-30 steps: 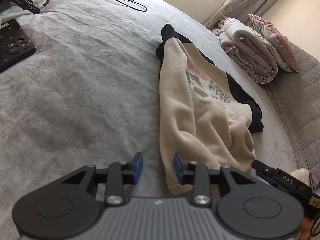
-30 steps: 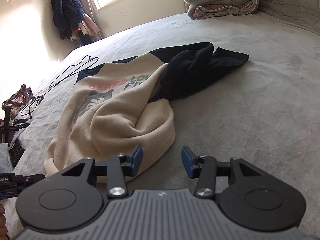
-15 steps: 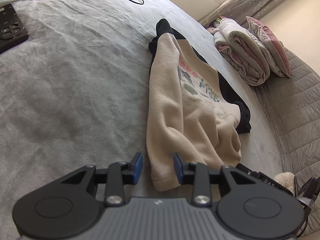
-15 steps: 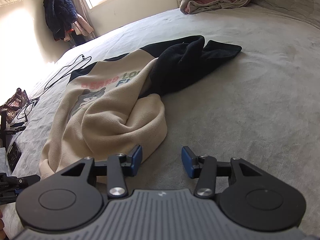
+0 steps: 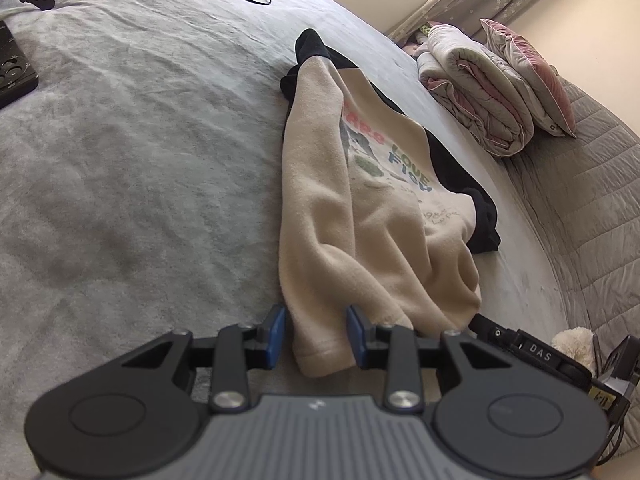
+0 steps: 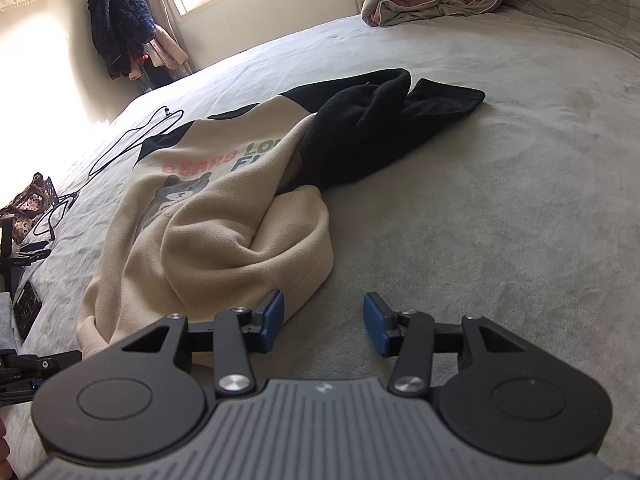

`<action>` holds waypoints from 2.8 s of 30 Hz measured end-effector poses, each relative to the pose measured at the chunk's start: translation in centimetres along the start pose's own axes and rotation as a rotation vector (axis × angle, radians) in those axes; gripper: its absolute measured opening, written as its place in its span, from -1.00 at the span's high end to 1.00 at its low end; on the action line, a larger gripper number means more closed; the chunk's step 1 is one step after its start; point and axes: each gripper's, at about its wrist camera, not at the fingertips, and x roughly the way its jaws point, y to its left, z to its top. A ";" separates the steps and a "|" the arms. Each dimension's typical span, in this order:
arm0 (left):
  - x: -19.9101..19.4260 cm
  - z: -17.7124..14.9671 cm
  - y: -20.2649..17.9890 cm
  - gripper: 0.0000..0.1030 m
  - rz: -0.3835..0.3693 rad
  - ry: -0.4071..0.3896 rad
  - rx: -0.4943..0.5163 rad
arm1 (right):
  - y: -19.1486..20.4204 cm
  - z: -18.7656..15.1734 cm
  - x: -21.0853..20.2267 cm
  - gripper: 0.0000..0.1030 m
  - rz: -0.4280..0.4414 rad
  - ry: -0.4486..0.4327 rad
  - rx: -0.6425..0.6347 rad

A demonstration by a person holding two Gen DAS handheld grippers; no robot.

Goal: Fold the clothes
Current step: 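Move the open left gripper to the beige hem of the sweatshirt, then close the left gripper on the beige hem of the sweatshirt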

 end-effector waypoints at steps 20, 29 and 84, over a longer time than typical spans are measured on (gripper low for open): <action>-1.4 -0.3 -1.4 0.91 0.003 -0.074 0.114 | 0.1 0.0 0.1 0.04 -0.001 0.001 -0.004; -2.6 -0.2 -1.9 0.91 -0.011 -0.128 0.160 | -0.1 0.1 0.0 0.04 0.004 -0.001 0.008; -4.6 0.8 -1.5 0.91 0.011 -0.220 0.139 | -0.3 0.8 -0.2 0.04 0.008 -0.010 -0.005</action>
